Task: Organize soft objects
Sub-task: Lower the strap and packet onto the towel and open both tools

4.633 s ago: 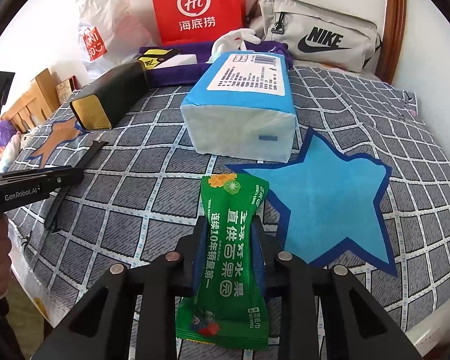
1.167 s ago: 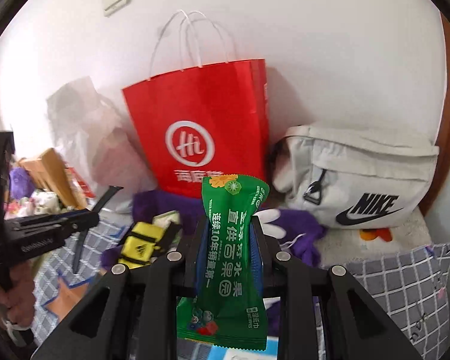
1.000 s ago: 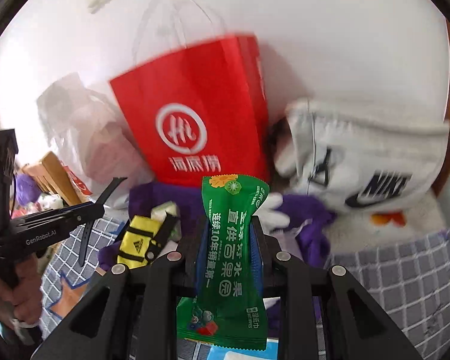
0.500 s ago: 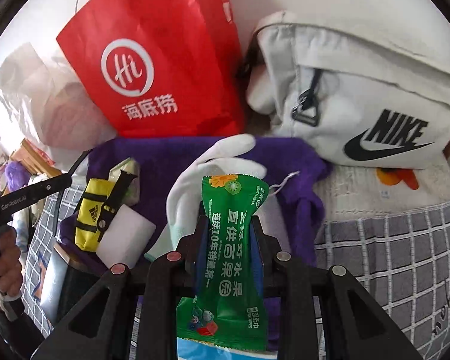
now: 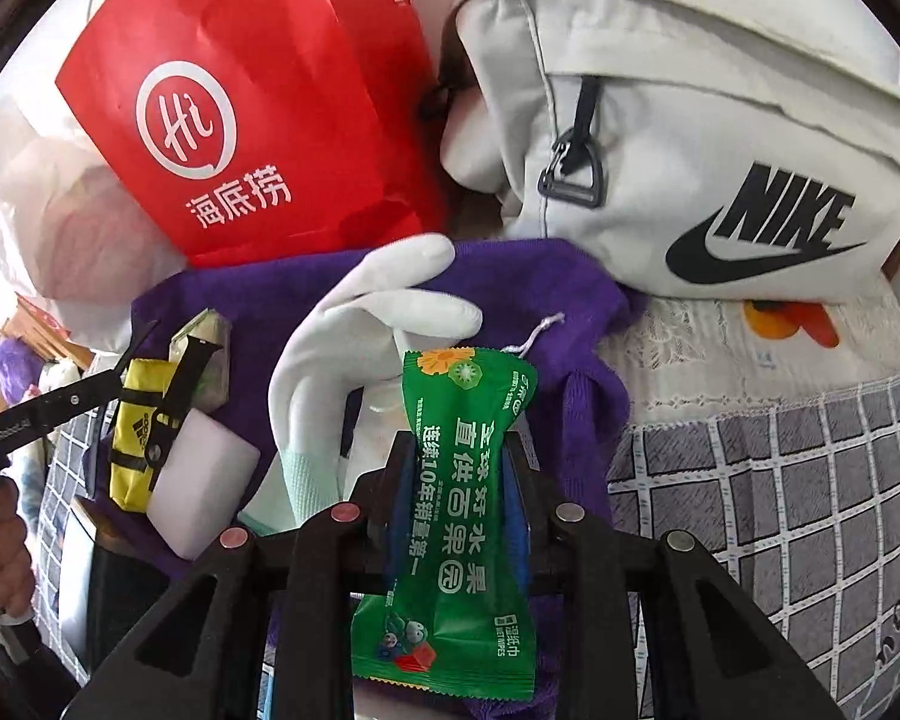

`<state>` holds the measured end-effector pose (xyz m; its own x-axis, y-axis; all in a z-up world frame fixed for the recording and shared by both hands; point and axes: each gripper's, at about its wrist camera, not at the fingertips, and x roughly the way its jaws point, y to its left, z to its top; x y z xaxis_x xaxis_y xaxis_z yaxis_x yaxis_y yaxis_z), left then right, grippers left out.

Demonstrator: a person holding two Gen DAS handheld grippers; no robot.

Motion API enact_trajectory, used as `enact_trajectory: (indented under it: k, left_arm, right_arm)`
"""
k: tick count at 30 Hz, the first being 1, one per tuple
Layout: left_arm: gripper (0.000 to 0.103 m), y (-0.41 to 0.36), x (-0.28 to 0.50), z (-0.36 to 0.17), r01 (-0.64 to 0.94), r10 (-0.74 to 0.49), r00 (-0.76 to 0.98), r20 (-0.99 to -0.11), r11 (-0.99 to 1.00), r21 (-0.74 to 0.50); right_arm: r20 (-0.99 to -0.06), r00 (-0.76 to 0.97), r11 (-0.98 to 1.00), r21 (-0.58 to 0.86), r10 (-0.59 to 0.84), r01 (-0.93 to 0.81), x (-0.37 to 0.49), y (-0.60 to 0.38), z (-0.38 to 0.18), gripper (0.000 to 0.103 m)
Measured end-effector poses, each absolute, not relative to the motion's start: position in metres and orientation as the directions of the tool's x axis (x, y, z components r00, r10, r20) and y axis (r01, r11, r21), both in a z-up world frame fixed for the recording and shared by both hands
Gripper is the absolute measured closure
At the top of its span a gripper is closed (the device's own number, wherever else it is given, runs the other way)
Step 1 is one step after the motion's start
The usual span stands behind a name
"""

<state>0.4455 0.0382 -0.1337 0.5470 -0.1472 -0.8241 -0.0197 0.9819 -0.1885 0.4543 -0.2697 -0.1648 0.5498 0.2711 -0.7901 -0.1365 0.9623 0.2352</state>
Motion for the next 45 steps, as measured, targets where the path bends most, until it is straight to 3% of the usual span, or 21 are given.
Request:
enact_trajectory:
  k: [12, 23, 33, 37, 45]
  left_arm:
    - [0.083, 0.042, 0.449, -0.139, -0.029, -0.17, 0.53, -0.831, 0.975, -0.218]
    - [0.083, 0.043, 0.45, -0.141, -0.022, -0.19, 0.521, -0.832, 0.972, -0.236]
    - [0.083, 0.045, 0.449, -0.14, -0.019, -0.217, 0.517, -0.828, 0.964, -0.264]
    - [0.072, 0.045, 0.447, -0.137, -0.011, -0.226, 0.521, -0.823, 0.962, -0.272]
    - [0.072, 0.042, 0.443, -0.128, -0.005, -0.226, 0.53, -0.817, 0.963, -0.27]
  right_arm:
    - [-0.8, 0.538, 0.964, 0.217, 0.265, -0.151, 0.456, -0.26, -0.169, 0.07]
    - [-0.789, 0.556, 0.964, 0.184, 0.26, -0.189, 0.452, -0.247, -0.163, 0.049]
    - [-0.762, 0.595, 0.964, 0.164, 0.257, -0.207, 0.443, -0.246, -0.148, 0.048]
    - [-0.745, 0.617, 0.965, 0.149, 0.254, -0.218, 0.436, -0.247, -0.139, 0.046]
    - [-0.724, 0.646, 0.967, 0.123, 0.242, -0.225, 0.427, -0.245, -0.127, 0.045]
